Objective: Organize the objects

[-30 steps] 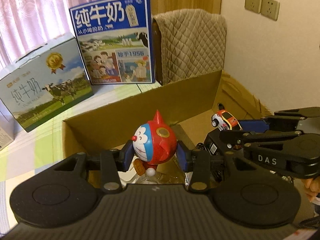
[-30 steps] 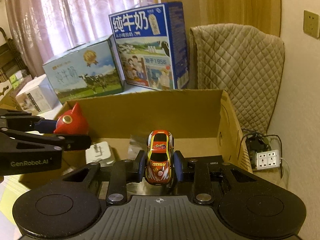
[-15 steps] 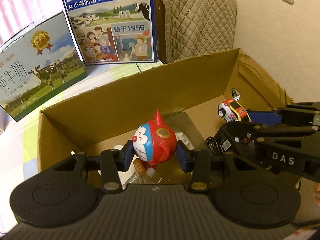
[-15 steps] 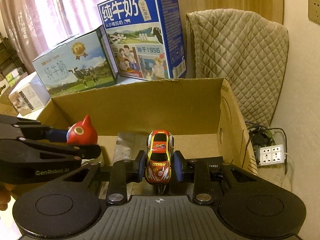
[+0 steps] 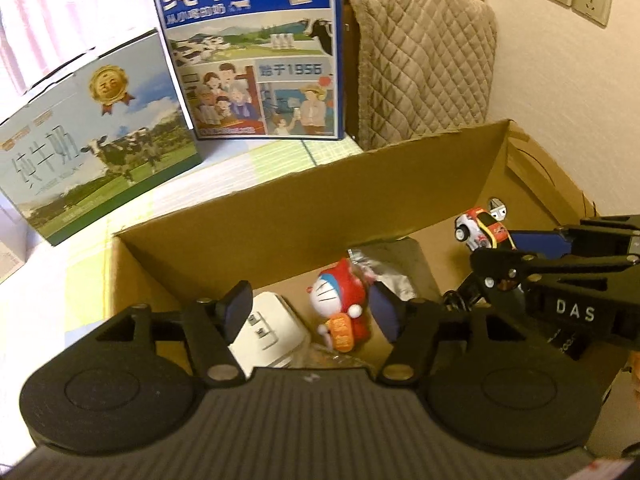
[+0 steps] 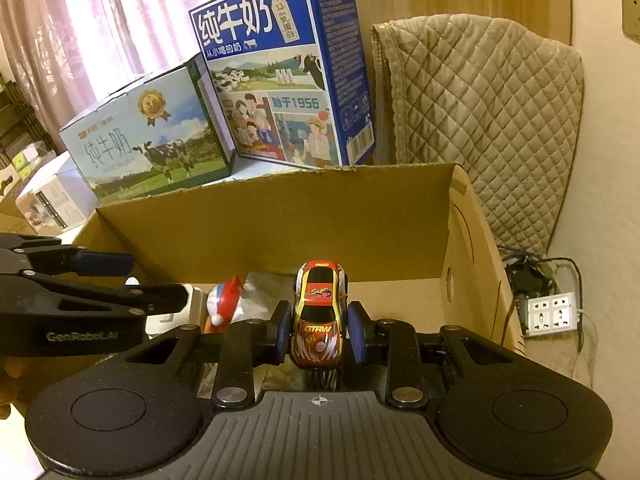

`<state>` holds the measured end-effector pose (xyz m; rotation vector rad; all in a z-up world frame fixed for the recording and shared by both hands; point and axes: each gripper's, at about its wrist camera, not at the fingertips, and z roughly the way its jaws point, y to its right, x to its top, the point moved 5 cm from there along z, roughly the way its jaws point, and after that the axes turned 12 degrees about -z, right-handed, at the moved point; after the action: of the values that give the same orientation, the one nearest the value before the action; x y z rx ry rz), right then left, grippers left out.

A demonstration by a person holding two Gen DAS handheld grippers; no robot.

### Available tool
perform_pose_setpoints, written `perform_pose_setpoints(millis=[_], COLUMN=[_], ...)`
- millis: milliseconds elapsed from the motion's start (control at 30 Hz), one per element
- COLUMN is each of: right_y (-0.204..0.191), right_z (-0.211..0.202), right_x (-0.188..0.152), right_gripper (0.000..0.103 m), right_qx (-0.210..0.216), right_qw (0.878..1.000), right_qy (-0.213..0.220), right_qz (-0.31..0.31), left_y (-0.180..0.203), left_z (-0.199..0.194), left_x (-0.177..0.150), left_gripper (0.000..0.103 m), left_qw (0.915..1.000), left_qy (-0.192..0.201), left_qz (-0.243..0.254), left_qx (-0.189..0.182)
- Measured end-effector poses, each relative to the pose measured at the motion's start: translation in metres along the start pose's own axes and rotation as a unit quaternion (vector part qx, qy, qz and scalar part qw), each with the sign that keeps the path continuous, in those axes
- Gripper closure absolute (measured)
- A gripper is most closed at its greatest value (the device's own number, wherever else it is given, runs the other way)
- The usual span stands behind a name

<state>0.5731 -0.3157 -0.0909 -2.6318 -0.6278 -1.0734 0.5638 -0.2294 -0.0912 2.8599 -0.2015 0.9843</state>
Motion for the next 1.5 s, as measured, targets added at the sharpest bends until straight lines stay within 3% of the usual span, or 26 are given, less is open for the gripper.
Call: perform_pose_setpoints(millis=[267, 400, 533, 833, 1067, 1500], right_y=[-0.001, 0.003, 0.005, 0.0, -0.004, -0.015], right_z=[0.002, -0.003, -0.01, -0.045, -0.075, -0.113], right_x=[0.005, 0.011, 0.014, 0.002, -0.006, -0.029], right_gripper=[0.076, 0.075, 0.049, 0.038, 0.027, 0.023], right_qx=[-0.001, -0.008, -0.004, 0.011, -0.007, -0.039], right_qw=[1.0, 0.999, 0.998, 0.996, 0.995, 0.994], right_qy=[0.006, 0.039, 0.06, 0.081, 0.096, 0.092], right_qz=[0.002, 0.021, 0.033, 0.035, 0.028, 0.041], left_y=[-0.013, -0.017, -0.019, -0.019, -0.014, -0.017], left_z=[-0.012, -0.021, -0.032, -0.063, -0.095, -0.146], left_x=[-0.001, 0.001, 0.0, -0.005, -0.008, -0.038], left_gripper=[0.029, 0.021, 0.014, 0.001, 0.001, 0.001], left_qw=[0.9998, 0.9994, 0.9988, 0.9977, 0.9957, 0.9914], left_qy=[0.012, 0.023, 0.034, 0.055, 0.084, 0.123], left_qz=[-0.012, -0.022, -0.024, -0.034, -0.033, -0.026], left_qx=[0.012, 0.017, 0.024, 0.022, 0.019, 0.038])
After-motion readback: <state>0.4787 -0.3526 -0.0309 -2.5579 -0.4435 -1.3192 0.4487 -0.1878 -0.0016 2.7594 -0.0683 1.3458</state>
